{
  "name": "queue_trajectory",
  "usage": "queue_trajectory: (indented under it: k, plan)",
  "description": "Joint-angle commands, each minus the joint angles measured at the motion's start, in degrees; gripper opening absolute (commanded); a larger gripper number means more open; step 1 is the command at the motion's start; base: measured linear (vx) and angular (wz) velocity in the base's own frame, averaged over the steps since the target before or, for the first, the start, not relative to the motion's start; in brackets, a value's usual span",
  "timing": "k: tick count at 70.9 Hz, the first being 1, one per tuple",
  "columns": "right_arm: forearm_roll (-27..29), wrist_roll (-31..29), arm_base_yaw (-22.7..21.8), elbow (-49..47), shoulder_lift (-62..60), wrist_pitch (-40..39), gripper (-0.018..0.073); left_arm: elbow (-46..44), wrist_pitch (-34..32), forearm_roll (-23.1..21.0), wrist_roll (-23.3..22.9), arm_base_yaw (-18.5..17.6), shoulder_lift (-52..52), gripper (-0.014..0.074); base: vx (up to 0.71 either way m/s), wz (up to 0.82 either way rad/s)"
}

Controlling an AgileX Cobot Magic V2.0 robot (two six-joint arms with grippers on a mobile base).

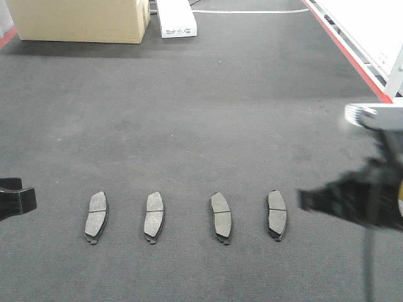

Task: Move and align brake pads A on conveyor
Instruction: 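Open the right gripper and lift it away from the pad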

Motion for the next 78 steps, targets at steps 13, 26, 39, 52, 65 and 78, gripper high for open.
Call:
queue_trajectory:
  k: [13,26,39,52,65,78]
  plan:
    - [-5.0,0.2,-0.2,6.1,-14.5,-2.7,-0.0003,-1.3,-2.5,1.3,0.0,-0.2,-0.2,-0.0006,0.00,0.00]
    - [-6.0,0.2,-0.2,8.1,-20.4,-2.6,-0.0003,-1.3,-2.5,1.3,0.0,-0.2,-0.2,-0.0006,0.00,0.00]
    - [-6.3,0.2,-0.2,8.1,-21.5,-2.6,-0.0003,-1.3,-2.5,1.3,0.0,-0.2,-0.2,-0.0006,0.00,0.00]
    - [-6.2,0.2,-0.2,8.1,-21.5,-2.1,-0.0003,-1.3,-2.5,1.3,0.0,-0.2,-0.2,-0.0006,0.00,0.00]
    - [-6.2,0.2,-0.2,8.1,-21.5,-2.1,-0.0003,-1.3,-2.5,1.3,0.0,-0.2,-0.2,-0.0006,0.00,0.00]
    - [-6.2,0.2,-0.2,8.1,-21.5,-2.1,-0.0003,-1.3,-2.5,1.3,0.0,-0.2,-0.2,-0.0006,0.00,0.00]
